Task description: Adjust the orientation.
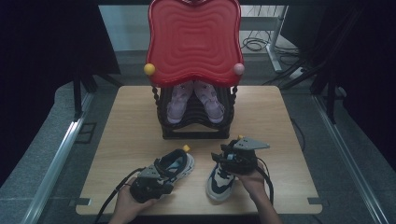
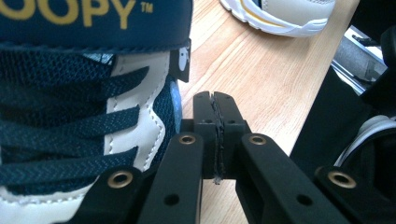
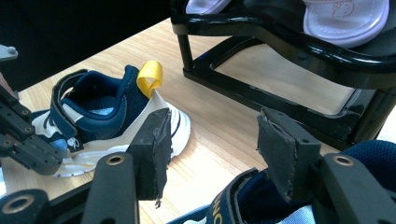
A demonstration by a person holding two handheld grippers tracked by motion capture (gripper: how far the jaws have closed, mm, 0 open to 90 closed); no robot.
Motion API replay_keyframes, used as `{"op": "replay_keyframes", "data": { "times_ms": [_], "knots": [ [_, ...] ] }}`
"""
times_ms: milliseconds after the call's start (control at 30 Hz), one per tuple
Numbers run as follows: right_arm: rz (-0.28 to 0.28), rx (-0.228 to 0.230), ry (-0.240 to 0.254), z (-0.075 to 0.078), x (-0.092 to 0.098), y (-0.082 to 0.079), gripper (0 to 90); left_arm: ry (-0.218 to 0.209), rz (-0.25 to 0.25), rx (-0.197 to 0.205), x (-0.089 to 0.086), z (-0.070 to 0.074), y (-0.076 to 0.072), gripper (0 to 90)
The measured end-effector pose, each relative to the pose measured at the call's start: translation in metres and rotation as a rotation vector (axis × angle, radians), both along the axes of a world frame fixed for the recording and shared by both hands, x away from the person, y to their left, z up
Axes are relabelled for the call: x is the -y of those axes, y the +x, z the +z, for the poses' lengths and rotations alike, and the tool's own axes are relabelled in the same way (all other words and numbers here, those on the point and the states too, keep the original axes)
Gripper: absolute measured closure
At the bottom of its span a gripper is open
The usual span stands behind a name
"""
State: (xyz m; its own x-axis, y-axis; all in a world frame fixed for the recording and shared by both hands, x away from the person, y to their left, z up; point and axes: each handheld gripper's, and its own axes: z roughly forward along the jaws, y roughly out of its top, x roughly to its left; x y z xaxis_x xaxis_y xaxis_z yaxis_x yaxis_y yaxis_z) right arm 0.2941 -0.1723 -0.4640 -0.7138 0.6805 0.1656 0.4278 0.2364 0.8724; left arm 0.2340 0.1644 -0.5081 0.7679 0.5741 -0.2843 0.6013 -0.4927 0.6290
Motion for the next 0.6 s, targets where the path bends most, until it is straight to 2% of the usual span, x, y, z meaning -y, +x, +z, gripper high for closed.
{"op": "replay_keyframes", "data": {
  "times_ms": [200, 600],
  "knots": [
    [0.001, 0.001, 0.002, 0.000, 0.000, 0.000, 44.8, 0.005, 0.022, 0.000, -0.008, 0.000, 0.003, 89.4],
    [0.004, -0.003, -0.007, -0.002, -0.001, 0.000, 44.7, -0.016, 0.075, -0.008, -0.023, -0.001, 0.009, 89.3]
  ]
}}
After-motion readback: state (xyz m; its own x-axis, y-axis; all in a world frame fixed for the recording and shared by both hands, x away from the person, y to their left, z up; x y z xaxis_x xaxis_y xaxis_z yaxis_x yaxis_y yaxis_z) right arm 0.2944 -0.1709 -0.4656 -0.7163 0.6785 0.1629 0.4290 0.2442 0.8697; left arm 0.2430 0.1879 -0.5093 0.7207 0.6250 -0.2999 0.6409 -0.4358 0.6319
